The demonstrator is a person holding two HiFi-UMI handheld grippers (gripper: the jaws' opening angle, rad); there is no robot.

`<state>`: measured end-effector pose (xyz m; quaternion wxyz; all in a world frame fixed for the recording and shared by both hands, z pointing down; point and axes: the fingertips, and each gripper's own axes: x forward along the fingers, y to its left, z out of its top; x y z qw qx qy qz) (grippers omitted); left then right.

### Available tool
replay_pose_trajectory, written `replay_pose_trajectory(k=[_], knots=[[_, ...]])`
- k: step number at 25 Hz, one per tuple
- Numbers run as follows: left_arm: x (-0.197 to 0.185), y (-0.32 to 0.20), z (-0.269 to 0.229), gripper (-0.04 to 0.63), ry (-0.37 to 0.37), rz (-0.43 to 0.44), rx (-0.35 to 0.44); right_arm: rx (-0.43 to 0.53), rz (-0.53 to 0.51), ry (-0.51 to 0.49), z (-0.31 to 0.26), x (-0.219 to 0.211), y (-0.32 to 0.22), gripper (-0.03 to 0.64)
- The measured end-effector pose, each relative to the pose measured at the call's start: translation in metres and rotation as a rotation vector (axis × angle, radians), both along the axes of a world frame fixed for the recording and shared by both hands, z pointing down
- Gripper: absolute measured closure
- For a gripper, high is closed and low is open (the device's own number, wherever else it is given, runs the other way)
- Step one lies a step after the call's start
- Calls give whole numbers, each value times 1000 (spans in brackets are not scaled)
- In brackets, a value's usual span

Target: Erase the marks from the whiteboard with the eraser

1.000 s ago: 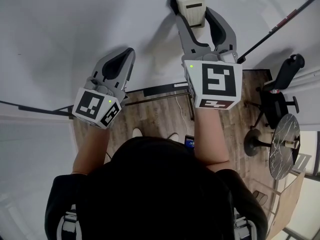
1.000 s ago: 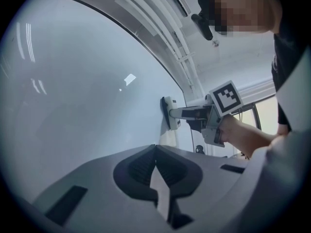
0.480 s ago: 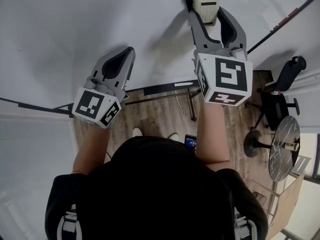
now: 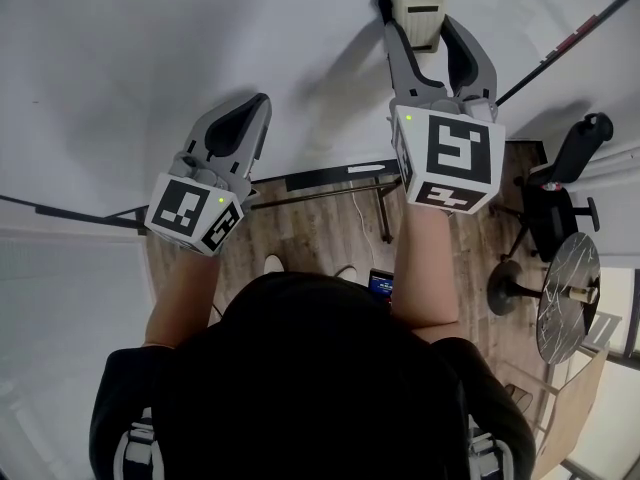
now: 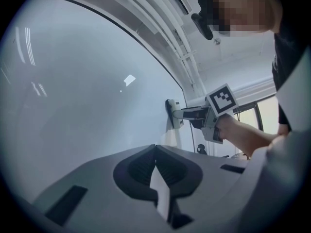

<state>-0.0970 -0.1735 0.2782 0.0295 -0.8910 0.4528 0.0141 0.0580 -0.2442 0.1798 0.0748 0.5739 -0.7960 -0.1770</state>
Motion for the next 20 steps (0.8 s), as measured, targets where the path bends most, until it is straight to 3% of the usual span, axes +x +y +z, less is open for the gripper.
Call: replay_pose_trajectory(k=[5,14,20], knots=[[0,-9,1,589,1,5,-7,-9,-4,7,0,-2,-4,394],[9,-4,-2,589,3,22,0,-2,97,69,0,22,-5,394],[6,-2,-4,590,4,27,3,-7,152,42,0,49,-9,394]])
